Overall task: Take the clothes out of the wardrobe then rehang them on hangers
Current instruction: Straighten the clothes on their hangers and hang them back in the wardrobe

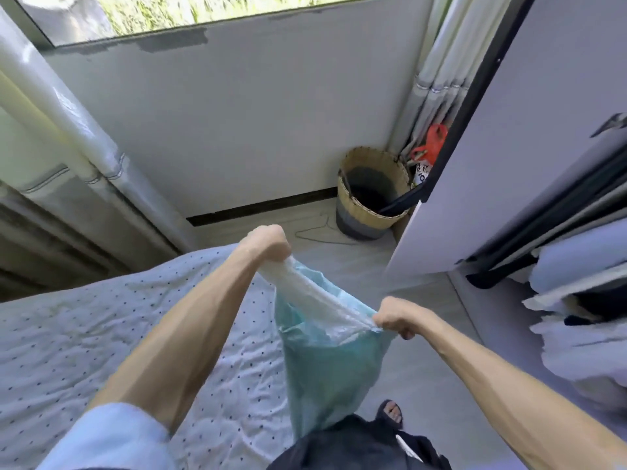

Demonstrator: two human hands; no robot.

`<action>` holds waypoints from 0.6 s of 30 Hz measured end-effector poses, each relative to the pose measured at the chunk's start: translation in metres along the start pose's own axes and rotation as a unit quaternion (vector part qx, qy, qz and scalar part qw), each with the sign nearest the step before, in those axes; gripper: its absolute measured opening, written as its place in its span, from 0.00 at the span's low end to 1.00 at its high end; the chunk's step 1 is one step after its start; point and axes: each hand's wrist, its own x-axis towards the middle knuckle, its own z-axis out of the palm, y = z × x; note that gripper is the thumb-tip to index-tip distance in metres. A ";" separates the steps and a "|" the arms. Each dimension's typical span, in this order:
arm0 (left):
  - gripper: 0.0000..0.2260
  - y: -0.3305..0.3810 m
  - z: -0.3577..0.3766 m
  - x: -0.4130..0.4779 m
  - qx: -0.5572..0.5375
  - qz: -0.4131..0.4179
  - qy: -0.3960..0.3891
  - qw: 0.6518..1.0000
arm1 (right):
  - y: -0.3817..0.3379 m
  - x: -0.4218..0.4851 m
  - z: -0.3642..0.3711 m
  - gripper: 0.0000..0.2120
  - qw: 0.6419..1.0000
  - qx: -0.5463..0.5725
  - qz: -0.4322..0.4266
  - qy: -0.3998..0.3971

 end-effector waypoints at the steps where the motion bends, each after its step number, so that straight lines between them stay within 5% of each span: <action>1: 0.07 0.008 -0.009 0.000 -0.039 -0.004 0.025 0.999 | 0.001 -0.001 -0.007 0.06 1.000 -0.021 0.002 -0.008; 5: 0.16 0.036 -0.046 0.001 -0.199 -0.007 0.133 0.971 | 0.004 -0.003 -0.054 0.10 0.990 -0.038 -0.031 0.134; 9: 0.13 0.046 -0.102 -0.004 -0.362 0.014 0.251 0.898 | 0.004 -0.019 -0.128 0.10 0.941 0.146 -0.117 0.283; 13: 0.14 0.058 -0.155 -0.024 -0.552 0.058 0.329 0.764 | -0.017 -0.044 -0.191 0.08 0.858 0.326 -0.257 0.303; 18: 0.14 0.041 -0.209 -0.061 -0.616 0.040 0.444 0.650 | -0.094 -0.080 -0.236 0.20 0.797 0.380 -0.414 0.222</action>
